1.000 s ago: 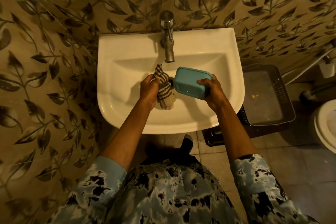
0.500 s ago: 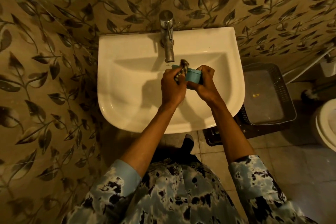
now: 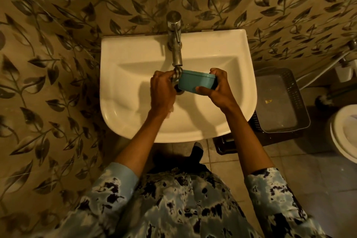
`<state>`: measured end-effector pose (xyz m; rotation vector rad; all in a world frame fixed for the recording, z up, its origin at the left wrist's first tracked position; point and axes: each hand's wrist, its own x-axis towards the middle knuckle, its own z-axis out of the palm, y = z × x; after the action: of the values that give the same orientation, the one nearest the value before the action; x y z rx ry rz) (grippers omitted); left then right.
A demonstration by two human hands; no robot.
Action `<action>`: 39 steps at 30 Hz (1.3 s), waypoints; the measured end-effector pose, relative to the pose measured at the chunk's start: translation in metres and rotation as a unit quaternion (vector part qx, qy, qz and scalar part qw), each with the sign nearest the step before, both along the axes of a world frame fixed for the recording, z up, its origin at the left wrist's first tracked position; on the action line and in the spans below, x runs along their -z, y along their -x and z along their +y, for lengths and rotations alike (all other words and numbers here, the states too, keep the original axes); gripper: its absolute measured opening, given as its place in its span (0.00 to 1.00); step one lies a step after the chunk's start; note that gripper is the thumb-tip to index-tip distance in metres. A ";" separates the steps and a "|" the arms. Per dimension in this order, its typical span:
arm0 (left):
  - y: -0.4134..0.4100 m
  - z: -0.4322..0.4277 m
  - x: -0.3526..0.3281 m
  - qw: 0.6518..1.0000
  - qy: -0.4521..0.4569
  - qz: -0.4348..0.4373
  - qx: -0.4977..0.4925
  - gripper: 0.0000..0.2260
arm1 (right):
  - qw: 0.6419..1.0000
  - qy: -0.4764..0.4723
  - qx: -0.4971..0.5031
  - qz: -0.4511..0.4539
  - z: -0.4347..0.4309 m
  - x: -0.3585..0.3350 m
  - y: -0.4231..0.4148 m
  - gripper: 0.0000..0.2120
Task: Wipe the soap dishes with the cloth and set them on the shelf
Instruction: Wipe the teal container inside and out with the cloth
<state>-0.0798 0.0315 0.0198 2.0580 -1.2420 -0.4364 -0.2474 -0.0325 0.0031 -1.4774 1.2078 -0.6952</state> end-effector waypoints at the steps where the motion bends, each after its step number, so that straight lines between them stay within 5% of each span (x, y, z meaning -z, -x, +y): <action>1: -0.005 0.002 0.000 1.000 0.015 0.012 -0.006 0.12 | 1.000 0.004 -0.006 0.003 -0.001 -0.001 0.003 0.26; 6: 0.019 0.005 -0.015 0.998 0.040 0.014 0.046 0.19 | 0.999 0.023 -0.010 0.045 -0.002 -0.008 -0.004 0.27; 10: 0.046 0.005 -0.023 0.988 0.068 -0.043 0.134 0.22 | 0.999 0.036 -0.029 -0.019 -0.002 -0.018 -0.011 0.23; 18: -0.005 0.002 0.011 0.999 -0.013 -0.045 0.024 0.21 | 0.992 -0.085 -0.007 -0.095 0.008 -0.009 0.017 0.22; 20: -0.022 0.001 0.021 0.999 -0.043 -0.025 -0.020 0.22 | 0.978 -0.113 -0.004 -0.174 0.012 -0.003 0.025 0.20; 27: -0.023 0.006 0.015 0.953 -0.013 0.296 -0.058 0.19 | 0.933 -0.181 0.034 -0.310 0.014 0.006 0.030 0.25; 30: -0.001 0.007 0.001 0.916 0.013 0.399 -0.032 0.18 | 0.941 -0.195 0.058 -0.271 0.015 0.002 0.022 0.29; 32: 0.006 0.010 -0.003 0.909 0.026 0.415 -0.029 0.18 | 0.956 -0.183 0.053 -0.223 0.014 0.003 0.024 0.22; 36: 0.006 0.014 -0.001 0.935 0.011 0.355 -0.017 0.19 | 0.997 -0.067 0.022 -0.038 0.011 0.010 0.034 0.06; 39: 0.011 0.018 -0.001 0.954 0.004 0.299 -0.007 0.19 | 0.997 -0.067 -0.037 -0.023 0.011 0.008 0.035 0.01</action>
<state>-0.0911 0.0494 0.0209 1.7296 -0.8536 -0.9602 -0.2819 -0.0213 -0.0050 -1.3813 1.1364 -0.5830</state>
